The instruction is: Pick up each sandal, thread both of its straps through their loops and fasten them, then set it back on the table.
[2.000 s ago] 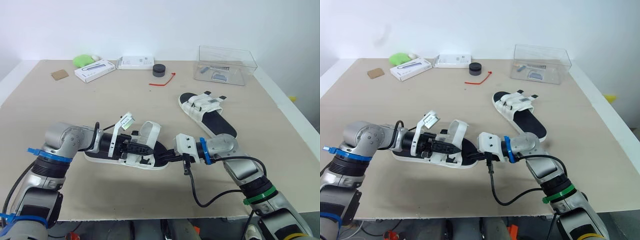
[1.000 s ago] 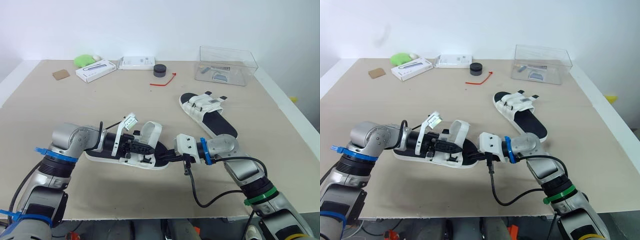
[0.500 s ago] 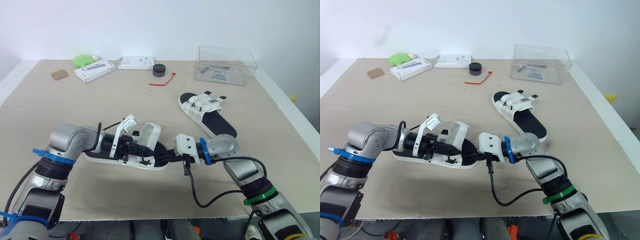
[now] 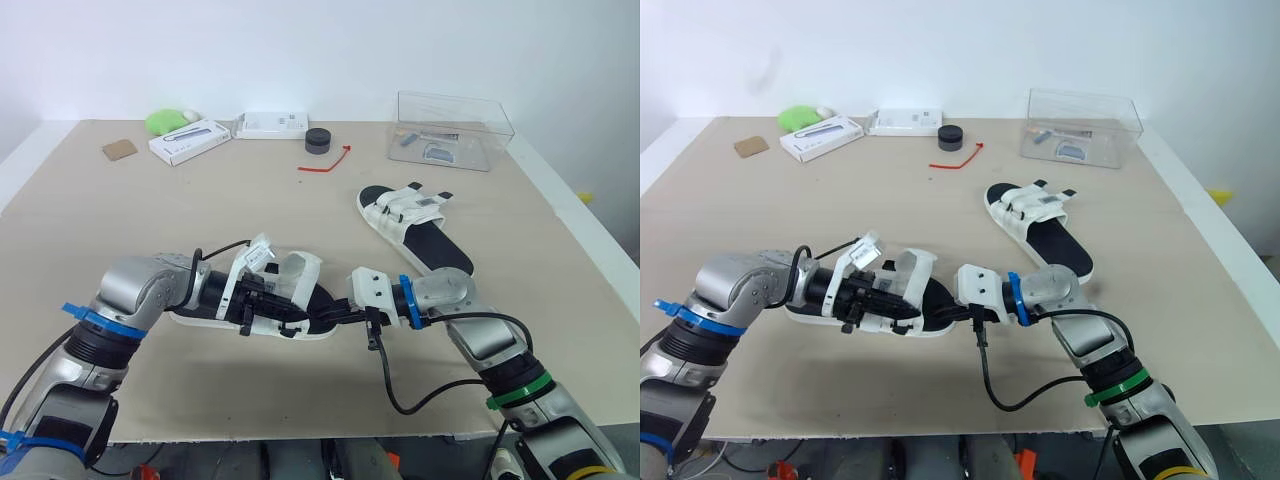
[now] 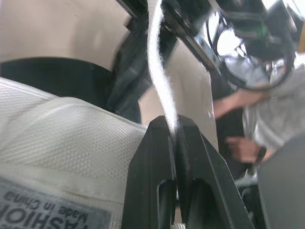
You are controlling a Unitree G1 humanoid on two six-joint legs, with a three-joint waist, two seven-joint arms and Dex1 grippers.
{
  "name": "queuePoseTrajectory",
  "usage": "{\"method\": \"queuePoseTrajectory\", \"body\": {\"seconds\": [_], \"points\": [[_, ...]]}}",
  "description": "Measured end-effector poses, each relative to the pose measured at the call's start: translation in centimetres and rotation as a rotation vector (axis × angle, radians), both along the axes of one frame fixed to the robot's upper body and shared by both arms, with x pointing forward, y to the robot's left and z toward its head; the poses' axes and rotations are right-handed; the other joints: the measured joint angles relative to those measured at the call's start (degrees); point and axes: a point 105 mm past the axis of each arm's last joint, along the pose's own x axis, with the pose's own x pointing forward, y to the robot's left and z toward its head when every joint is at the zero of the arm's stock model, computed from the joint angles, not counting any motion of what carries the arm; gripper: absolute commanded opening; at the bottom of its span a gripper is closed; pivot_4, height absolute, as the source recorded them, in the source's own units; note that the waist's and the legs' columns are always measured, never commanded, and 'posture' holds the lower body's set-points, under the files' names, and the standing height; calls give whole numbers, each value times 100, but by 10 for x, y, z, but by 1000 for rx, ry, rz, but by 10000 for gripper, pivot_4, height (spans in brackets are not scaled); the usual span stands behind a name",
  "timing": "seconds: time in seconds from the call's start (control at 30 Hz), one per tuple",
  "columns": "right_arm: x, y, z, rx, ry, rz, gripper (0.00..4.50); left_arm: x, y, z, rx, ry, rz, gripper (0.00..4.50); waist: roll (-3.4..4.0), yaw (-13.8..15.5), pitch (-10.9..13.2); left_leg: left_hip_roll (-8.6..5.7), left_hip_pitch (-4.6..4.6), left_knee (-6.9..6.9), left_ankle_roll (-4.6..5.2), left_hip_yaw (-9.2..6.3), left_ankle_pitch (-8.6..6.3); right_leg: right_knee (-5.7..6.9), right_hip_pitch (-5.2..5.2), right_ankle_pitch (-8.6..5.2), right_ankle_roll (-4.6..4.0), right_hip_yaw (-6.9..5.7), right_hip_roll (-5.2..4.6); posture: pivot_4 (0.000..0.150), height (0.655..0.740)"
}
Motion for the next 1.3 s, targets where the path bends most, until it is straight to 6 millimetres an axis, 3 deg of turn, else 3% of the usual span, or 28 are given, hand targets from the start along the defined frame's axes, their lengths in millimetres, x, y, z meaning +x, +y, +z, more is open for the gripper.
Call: {"method": "queuePoseTrajectory", "body": {"seconds": [0.3,0.4,0.6,0.73,1.0,1.07,1.23,1.27,1.3], "points": [[0,0,0,0,-1,1,0,-3,2,0,0,11,-16,1564,0,0,0,0,-1,0,6,0,-4,-2,-1,-3,1,0,3,1500,7400],[0,0,0,1,-3,2,0,-6,3,3,-25,67,-11,9857,0,-1,0,0,-4,0,7,0,-4,-2,-3,-3,2,0,3,1500,7400],[0,0,0,-1,-2,0,0,-8,2,22,-92,92,-38,38454,0,-1,0,0,-8,1,7,-2,-4,-2,-5,-3,3,-2,1,1500,7400],[0,-1,0,-1,-2,-2,0,3,2,35,-112,14,-24,38454,0,0,0,-1,-7,1,6,-1,-4,-2,-4,-2,3,-1,1,1500,7400],[-2,-1,0,-2,-6,-3,0,26,-4,25,-120,-57,72,38454,0,1,0,0,-11,1,7,-1,-4,-5,-5,0,-1,-1,0,1500,7400],[-2,-2,0,-2,-6,-5,0,29,-5,24,-122,-75,82,34628,0,1,0,-1,-12,1,7,-1,-5,-6,-5,1,-2,-2,-1,1500,7400],[-2,-2,0,-2,-5,-8,0,35,-10,28,-140,-116,86,14286,0,2,0,-2,-13,1,8,-1,-5,-6,-5,1,0,-1,-6,1500,7400],[-2,-2,0,-2,-5,-8,0,34,-11,28,-142,-116,83,11980,0,1,0,-2,-13,1,8,-1,-5,-6,-5,1,0,-1,-6,1500,7400],[-2,-2,0,-2,-5,-8,0,33,-10,29,-146,-113,71,5813,0,1,0,-2,-13,1,8,-1,-5,-6,-5,1,0,-2,-6,1500,7400]]}}
